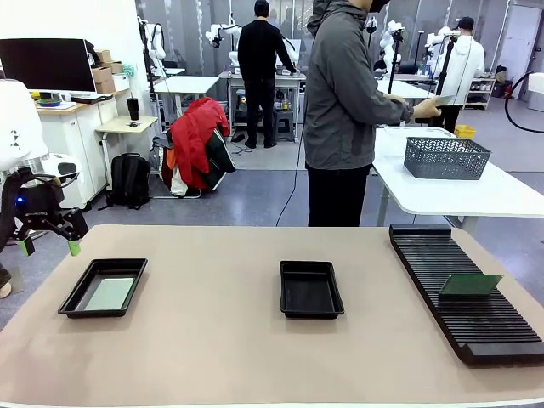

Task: Inspect and transfer BCBs to ESD trays.
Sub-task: Pick up the Blank PCB from the PCB Rack and place it in the right ESD tray.

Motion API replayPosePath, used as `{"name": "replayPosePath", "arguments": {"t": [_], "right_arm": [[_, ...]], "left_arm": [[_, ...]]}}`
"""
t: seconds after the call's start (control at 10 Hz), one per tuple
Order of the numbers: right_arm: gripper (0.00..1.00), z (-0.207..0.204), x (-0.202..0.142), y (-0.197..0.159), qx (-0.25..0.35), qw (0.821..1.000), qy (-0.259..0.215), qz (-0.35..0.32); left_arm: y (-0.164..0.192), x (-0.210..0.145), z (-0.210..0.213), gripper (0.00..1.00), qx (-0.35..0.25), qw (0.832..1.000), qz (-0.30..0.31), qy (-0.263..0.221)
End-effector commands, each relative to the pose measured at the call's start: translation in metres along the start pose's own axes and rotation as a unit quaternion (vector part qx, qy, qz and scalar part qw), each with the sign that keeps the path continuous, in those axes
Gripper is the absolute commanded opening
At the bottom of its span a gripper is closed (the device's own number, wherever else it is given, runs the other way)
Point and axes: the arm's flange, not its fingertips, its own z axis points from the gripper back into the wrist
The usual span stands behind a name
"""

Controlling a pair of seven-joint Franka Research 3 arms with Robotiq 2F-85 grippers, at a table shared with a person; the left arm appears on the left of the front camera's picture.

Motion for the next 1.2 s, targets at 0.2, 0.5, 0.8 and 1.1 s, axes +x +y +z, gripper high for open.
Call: {"name": "replayPosePath", "arguments": {"t": [0.2, 0.5, 0.8, 1.1], "right_arm": [[1.00, 0.011, -0.008, 0.001, 0.004, 0.994, 0.009, 0.109], [1.00, 0.008, -0.004, 0.003, -0.005, 0.994, -0.005, 0.108], [1.00, 0.008, -0.004, 0.003, -0.005, 0.994, -0.005, 0.108], [1.00, 0.008, -0.004, 0.003, -0.005, 0.994, -0.005, 0.108]], "left_arm": [[0.000, 0.000, -0.001, 1.00, 0.000, 1.000, 0.001, 0.000], [0.000, 0.000, -0.001, 1.00, 0.000, 1.000, 0.001, 0.000], [0.000, 0.000, -0.001, 1.00, 0.000, 1.000, 0.001, 0.000], [0.000, 0.000, -0.001, 1.00, 0.000, 1.000, 0.001, 0.000]]}}
